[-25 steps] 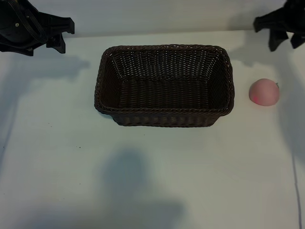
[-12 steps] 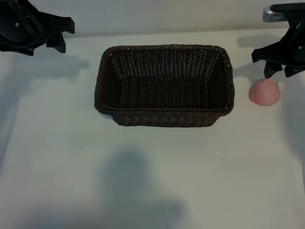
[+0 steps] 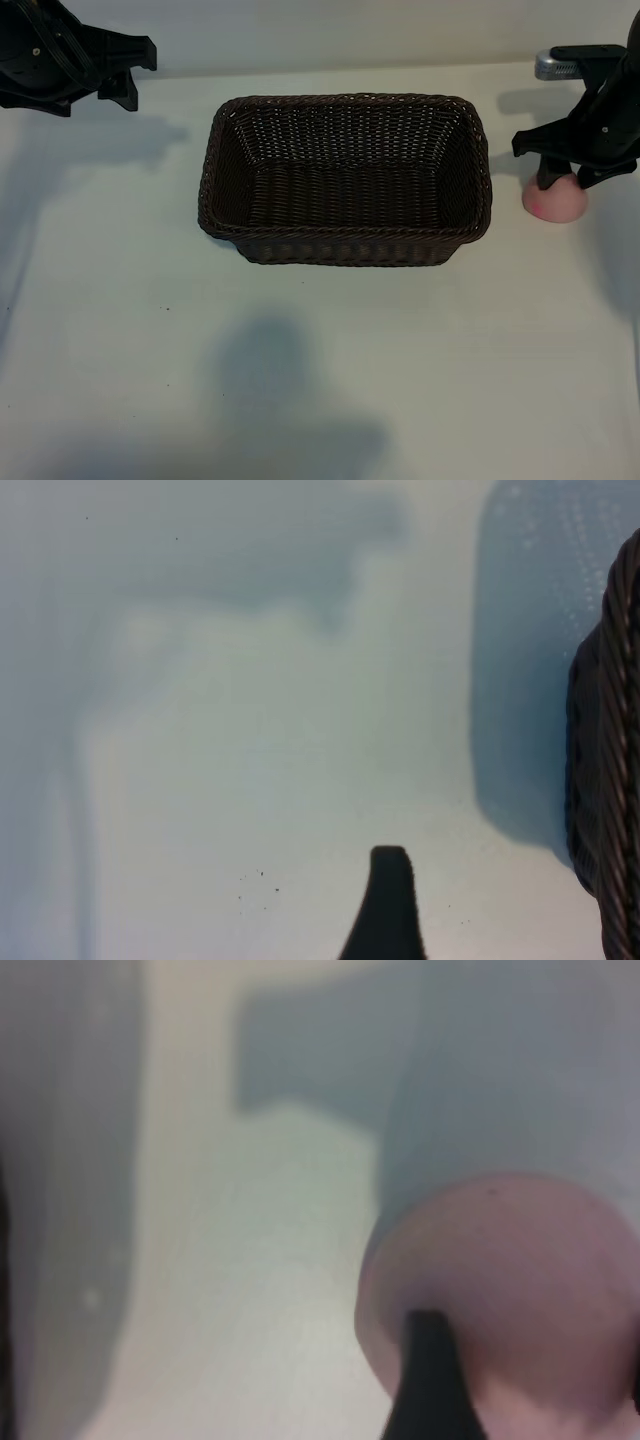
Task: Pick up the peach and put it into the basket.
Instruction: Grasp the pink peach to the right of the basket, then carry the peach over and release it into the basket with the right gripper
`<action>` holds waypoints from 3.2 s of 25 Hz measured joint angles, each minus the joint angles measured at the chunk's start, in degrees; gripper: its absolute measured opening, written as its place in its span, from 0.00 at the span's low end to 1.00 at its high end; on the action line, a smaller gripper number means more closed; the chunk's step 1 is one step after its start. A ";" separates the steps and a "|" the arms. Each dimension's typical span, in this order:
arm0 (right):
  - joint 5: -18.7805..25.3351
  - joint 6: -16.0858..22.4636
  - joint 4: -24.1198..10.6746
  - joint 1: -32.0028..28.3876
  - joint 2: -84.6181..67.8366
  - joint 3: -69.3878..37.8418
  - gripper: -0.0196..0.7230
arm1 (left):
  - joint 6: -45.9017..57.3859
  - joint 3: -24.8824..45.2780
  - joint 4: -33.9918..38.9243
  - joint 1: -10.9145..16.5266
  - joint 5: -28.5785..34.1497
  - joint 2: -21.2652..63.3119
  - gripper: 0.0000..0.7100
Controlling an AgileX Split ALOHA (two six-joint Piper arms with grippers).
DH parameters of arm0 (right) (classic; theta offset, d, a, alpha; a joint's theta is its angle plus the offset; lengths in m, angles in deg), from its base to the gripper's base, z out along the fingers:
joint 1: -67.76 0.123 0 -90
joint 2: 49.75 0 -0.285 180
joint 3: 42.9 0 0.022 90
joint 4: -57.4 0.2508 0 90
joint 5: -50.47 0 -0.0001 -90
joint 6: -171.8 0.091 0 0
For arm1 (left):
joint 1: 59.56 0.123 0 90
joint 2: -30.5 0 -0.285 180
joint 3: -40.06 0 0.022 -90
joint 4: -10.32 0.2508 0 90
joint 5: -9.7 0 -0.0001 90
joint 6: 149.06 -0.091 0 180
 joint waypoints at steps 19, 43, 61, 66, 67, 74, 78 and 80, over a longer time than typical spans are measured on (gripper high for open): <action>9.46 0.19 -0.03 0.00 -3.47 3.93 0.08 | 0.00 0.00 0.00 0.00 -0.25 0.00 0.82; 22.38 0.74 0.06 16.37 -10.08 18.79 0.08 | 0.28 0.00 -0.23 0.00 -0.69 -0.26 0.82; 15.77 1.52 0.24 22.46 -4.78 18.79 0.08 | 2.97 0.00 -2.31 0.00 -1.74 -0.51 0.82; 15.70 1.32 0.87 22.46 -3.68 18.79 0.08 | 3.95 0.00 -2.27 0.00 -1.74 -1.77 0.82; 15.63 1.32 0.93 22.46 -3.62 18.79 0.08 | 4.23 0.00 -2.27 0.00 -1.74 -2.28 0.82; 15.57 0.74 1.19 22.46 -3.62 18.79 0.08 | 4.94 0.00 -2.27 0.00 -1.17 -4.95 0.82; 15.57 -1.09 1.72 22.46 -3.62 18.79 0.09 | 4.94 0.00 -2.27 0.00 -1.17 -5.09 0.82; 15.52 -1.95 2.21 22.46 -3.62 18.79 0.10 | 4.94 0.00 -2.27 0.00 -1.17 -5.09 0.82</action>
